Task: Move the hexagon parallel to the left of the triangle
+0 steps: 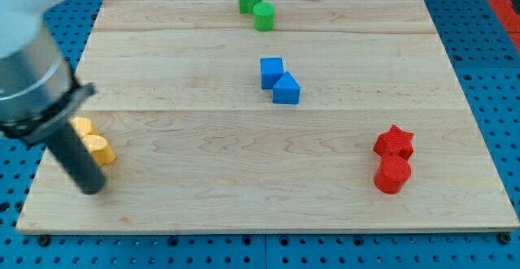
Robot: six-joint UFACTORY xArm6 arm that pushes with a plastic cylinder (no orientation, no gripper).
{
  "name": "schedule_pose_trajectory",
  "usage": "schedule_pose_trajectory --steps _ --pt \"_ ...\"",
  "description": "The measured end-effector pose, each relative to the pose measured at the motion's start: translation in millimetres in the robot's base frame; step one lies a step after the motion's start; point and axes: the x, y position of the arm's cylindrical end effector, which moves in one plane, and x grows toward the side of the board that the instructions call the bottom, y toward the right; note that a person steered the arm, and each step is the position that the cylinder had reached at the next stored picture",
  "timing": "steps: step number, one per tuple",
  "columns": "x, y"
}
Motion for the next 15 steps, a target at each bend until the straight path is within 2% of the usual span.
schedule_pose_trajectory --steps 1,2,5,6,7,9,10,11,12,13,14,15 --pt "-24.9 -37.9" --pt "-50.7 -32.0" --pt "-93.8 39.0" --pt "-94.6 -25.4" --pt "-114.7 25.8" --pt "-125.1 185.2" --pt "-129.4 207.2" --pt "-73.4 170.8" --pt "-34.1 86.2" --pt "-28.2 3.3" --pt "-27.8 -0.9" --pt "-0.2 -2.8"
